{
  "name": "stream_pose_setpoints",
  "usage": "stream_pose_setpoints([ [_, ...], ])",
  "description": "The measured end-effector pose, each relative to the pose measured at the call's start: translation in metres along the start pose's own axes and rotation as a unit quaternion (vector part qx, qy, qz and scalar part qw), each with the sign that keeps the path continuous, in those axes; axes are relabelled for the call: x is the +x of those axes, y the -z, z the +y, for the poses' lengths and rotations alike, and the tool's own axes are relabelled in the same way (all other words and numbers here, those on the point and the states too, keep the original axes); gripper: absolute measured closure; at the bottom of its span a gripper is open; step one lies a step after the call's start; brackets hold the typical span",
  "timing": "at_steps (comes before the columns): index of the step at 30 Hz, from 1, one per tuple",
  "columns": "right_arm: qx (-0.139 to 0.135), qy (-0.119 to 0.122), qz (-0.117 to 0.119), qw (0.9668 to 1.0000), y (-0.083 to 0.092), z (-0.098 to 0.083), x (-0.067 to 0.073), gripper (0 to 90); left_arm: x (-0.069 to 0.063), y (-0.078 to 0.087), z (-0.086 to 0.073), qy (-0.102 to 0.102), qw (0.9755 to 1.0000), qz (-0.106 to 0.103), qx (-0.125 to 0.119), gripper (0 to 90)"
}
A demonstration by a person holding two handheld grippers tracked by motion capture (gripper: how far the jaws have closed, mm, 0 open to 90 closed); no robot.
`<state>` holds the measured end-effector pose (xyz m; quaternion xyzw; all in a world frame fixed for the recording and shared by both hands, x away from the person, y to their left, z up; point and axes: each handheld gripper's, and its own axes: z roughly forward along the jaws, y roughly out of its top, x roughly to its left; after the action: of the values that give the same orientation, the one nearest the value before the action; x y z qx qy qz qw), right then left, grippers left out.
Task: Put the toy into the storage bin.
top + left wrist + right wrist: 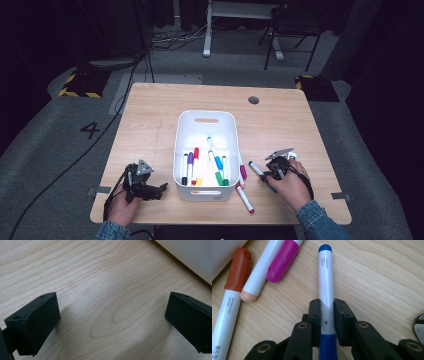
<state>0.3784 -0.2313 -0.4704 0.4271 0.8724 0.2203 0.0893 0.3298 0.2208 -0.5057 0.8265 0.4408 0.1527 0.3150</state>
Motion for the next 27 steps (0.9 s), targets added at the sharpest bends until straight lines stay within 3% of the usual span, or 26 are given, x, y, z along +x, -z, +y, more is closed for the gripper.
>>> stream_pose_setpoints([
  [10,-0.011,0.001,0.009,0.9999,0.013,0.006,0.000,77.0,0.000,0.000,0.000,0.000,1.0000,0.000,0.000,0.0],
  [27,-0.052,0.027,0.026,0.9979,0.060,0.030,0.009,77.0,0.000,0.000,0.000,-0.001,1.0000,0.000,0.000,0.0],
])
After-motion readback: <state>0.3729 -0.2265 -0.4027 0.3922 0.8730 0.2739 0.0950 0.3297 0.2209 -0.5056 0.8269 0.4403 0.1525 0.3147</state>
